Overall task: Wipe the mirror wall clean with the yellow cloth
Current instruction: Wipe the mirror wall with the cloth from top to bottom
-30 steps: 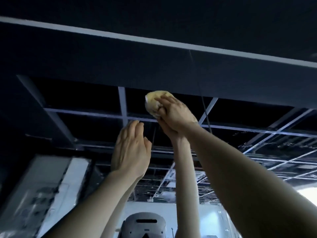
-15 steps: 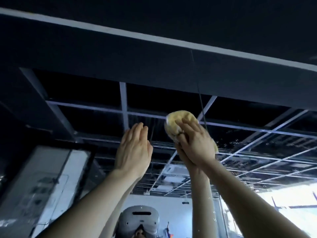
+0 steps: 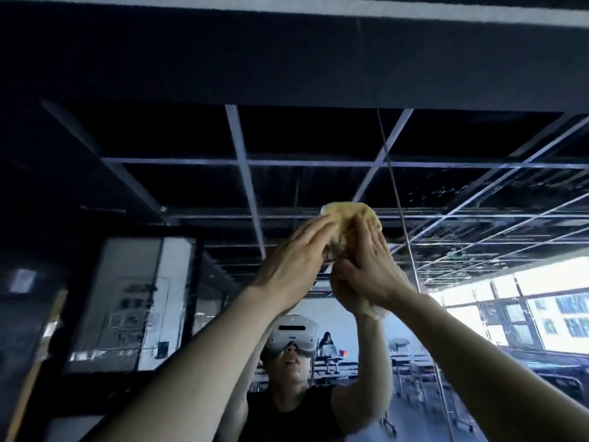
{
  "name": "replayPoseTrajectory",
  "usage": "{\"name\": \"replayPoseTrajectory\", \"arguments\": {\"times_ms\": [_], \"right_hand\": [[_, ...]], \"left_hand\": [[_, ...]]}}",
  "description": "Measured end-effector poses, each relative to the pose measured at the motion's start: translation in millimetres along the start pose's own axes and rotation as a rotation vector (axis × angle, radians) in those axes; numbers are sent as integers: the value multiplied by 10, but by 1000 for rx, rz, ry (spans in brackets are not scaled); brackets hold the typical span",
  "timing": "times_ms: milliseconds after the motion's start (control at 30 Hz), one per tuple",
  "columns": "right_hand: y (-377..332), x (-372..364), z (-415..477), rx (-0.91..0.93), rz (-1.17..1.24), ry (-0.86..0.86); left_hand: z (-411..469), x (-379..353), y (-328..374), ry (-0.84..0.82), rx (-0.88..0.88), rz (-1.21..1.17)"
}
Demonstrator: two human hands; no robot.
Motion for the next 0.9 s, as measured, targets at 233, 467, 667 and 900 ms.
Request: {"name": "replayPoseTrajectory", "arguments": {"times_ms": [233,467,667,900], "right_hand": [[233,220,-355,18,121,439],[4,-111,-595,-299,60,626],[-811,-664,-401,-292,33,522],[-1832,-1090,210,49,94,321]], "left_hand": [[471,-397,349,-298,-76,105],[389,-482,197,-340,-246,278],[46,-18,-667,-313,-229,186],[-553,760,-1871,-112,-52,232]]}}
Point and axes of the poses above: each hand's wrist, its own z-axis towards the middle knuckle, its own x-axis out of the back of the hand, y = z × x, the point moved 6 cm from there along z, towards the middle knuckle, and after that the axes turned 7 degrees about x, right-handed, at the moved point
